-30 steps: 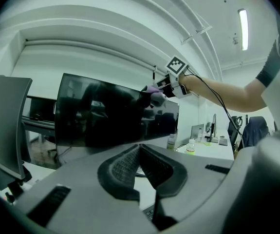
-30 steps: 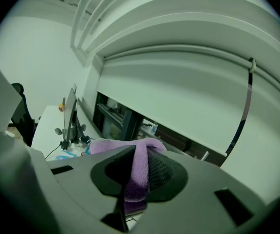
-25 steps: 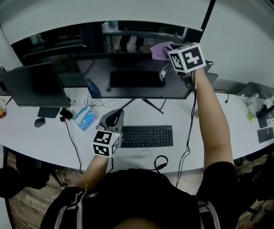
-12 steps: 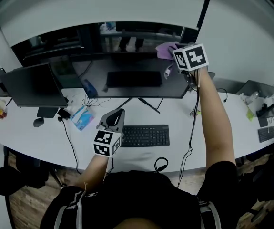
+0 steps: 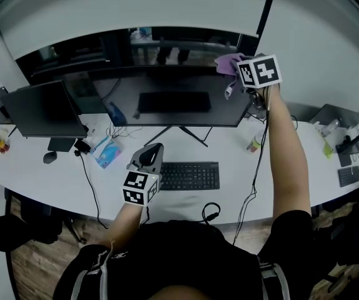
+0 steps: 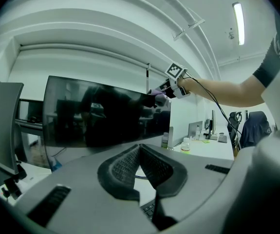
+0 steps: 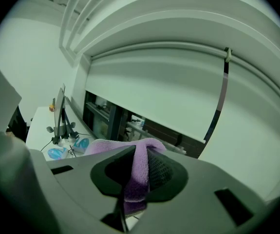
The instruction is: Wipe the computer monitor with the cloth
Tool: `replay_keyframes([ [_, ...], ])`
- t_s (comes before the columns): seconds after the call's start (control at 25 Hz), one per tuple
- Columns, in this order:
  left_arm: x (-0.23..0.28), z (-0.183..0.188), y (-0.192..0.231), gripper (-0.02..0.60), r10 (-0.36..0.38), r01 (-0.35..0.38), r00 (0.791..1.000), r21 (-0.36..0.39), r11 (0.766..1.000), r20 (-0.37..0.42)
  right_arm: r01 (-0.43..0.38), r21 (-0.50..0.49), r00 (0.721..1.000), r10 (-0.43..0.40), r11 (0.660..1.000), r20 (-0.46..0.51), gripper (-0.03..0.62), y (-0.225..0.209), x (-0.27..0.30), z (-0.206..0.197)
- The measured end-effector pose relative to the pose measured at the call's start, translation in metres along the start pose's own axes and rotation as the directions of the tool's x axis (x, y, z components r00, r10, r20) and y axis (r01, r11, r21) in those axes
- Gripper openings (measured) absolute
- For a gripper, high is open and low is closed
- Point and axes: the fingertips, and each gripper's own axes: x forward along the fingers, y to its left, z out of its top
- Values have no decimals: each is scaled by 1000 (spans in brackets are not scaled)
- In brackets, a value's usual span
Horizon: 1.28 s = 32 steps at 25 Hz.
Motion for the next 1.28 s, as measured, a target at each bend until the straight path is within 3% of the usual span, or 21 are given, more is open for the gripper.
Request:
replay_keyframes([
  [1.28,14,1,-29,12,-24,24,1000,33,999,-17,173,40,985,-172,984,-11,77,-93,-37,-46],
])
